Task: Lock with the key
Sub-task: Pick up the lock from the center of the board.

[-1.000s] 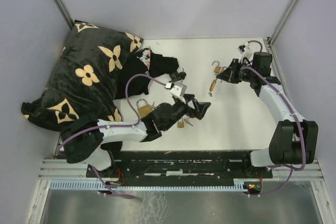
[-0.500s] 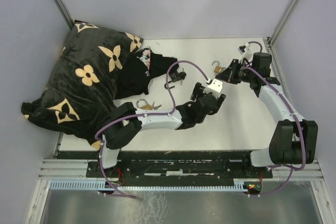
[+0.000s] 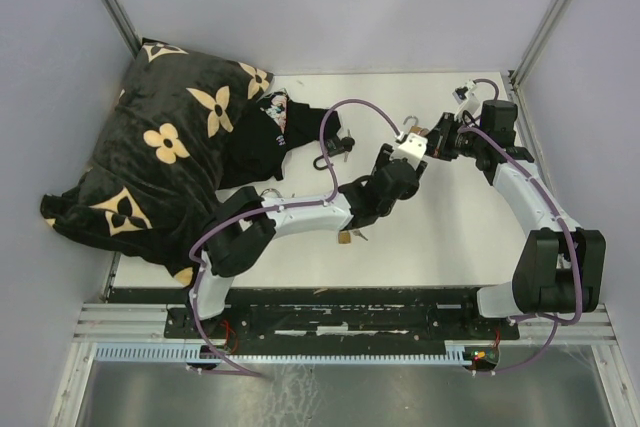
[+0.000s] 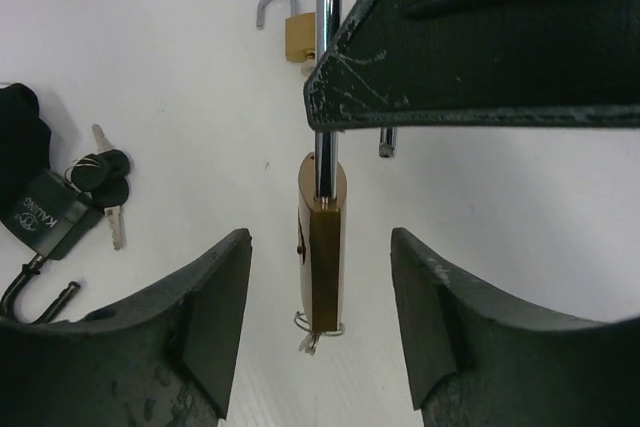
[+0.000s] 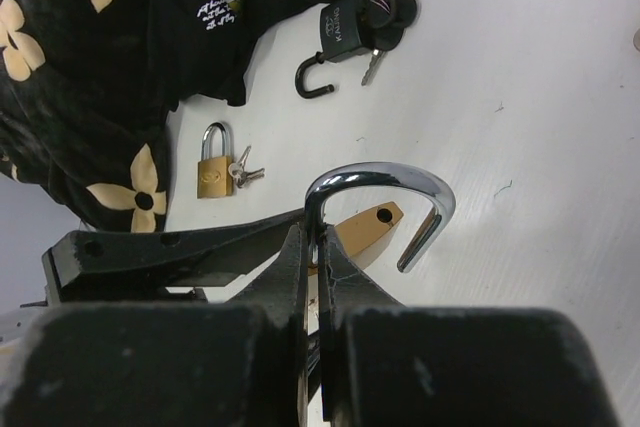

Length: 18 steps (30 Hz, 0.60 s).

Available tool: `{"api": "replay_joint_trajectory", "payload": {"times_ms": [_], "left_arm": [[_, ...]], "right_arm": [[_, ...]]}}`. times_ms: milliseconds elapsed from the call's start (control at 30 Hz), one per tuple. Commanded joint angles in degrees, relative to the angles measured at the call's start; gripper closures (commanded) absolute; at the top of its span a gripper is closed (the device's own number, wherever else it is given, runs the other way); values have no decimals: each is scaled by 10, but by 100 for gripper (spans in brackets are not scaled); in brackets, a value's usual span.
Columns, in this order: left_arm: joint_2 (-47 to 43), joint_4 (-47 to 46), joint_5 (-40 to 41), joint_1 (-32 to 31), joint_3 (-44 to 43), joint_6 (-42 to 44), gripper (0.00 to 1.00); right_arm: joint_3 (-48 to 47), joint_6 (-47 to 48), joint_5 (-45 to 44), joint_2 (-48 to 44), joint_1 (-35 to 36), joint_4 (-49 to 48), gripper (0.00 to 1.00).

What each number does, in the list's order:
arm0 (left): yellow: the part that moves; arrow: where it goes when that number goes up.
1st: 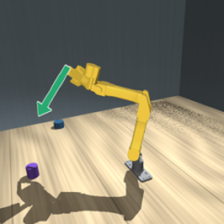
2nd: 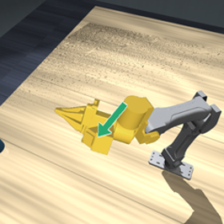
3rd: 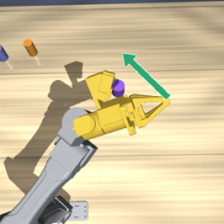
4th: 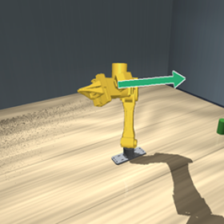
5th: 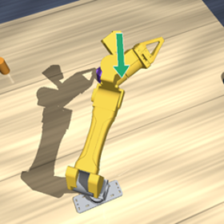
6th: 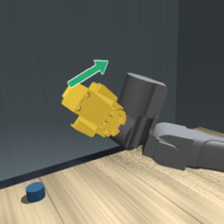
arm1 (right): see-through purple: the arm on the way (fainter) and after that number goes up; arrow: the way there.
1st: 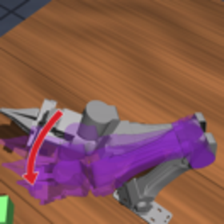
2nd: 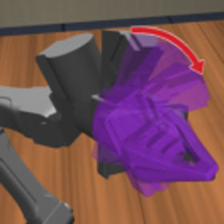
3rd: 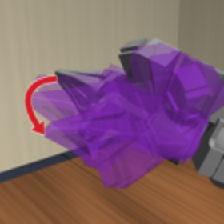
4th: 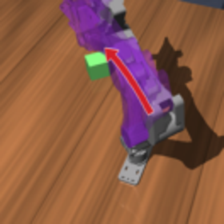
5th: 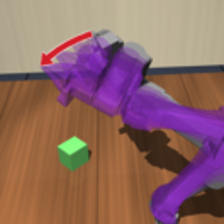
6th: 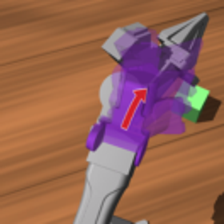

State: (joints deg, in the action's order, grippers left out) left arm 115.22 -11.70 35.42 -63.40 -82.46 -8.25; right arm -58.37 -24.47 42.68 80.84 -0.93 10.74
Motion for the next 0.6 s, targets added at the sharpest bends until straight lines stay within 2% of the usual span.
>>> {"api": "replay_joint_trajectory", "payload": {"times_ms": [0,200,333,467,533,567], "left_arm": [[13,4,-50,16,-36,-19,39],[19,2,-135,40,-37,-50,50],[15,-11,-178,52,-32,-54,71],[-5,-37,-190,57,-13,-45,90],[-19,-52,-195,57,3,-36,96],[-26,-57,-197,58,12,-33,97]], "right_arm": [[-16,-17,34,-23,-4,-52,98],[-15,-23,41,-19,-4,-55,98],[-15,-26,45,-18,-4,-56,98],[-15,-28,51,-20,-4,-57,98],[-18,-29,59,-19,-4,-56,96],[-19,-28,65,-20,-4,-55,91]]}}
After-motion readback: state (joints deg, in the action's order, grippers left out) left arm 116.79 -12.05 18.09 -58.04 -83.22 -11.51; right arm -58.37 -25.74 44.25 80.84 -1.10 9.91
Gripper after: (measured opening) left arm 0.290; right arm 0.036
